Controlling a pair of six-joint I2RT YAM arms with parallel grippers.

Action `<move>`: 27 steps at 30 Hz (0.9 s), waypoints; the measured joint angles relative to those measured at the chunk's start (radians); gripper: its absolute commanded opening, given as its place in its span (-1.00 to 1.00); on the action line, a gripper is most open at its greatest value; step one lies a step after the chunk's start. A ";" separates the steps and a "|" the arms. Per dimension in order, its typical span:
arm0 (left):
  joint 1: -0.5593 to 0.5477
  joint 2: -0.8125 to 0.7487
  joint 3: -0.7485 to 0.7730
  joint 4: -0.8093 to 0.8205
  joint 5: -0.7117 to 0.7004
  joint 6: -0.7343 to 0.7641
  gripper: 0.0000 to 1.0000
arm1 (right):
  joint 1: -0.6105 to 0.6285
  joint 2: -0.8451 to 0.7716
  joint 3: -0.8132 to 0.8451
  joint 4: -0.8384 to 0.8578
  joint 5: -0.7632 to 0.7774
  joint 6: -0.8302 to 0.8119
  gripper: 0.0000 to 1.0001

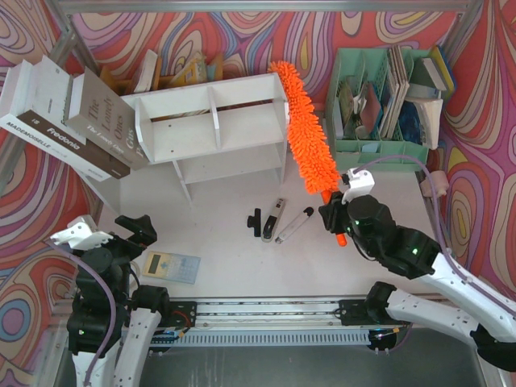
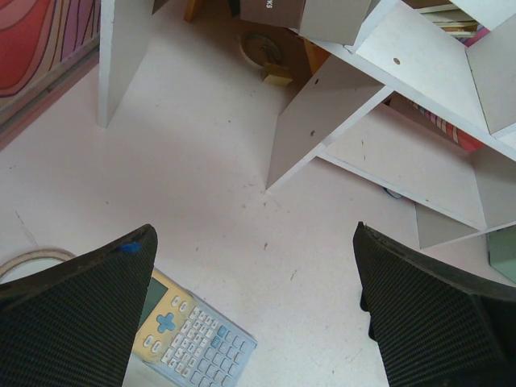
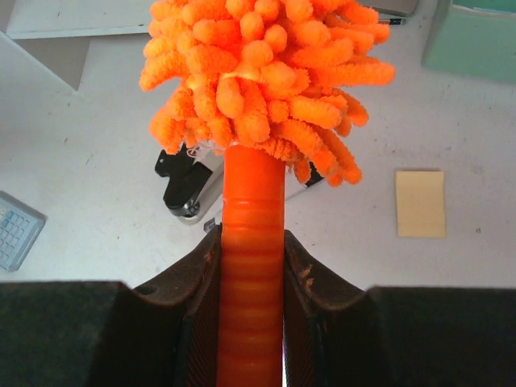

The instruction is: Dust the bookshelf with a duster

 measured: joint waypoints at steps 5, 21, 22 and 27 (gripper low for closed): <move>0.000 0.000 0.000 0.000 0.000 0.000 0.97 | 0.000 -0.003 -0.084 0.056 -0.018 0.027 -1.00; 0.000 0.026 0.000 0.000 0.000 0.000 0.97 | 0.000 -0.044 -0.152 0.004 -0.035 0.039 -1.00; 0.000 0.026 0.000 0.000 0.000 0.000 0.97 | 0.000 -0.048 -0.121 0.006 -0.028 0.031 -1.00; 0.000 0.026 0.000 0.000 0.000 0.000 0.97 | 0.000 -0.072 -0.076 0.046 -0.020 0.014 -1.00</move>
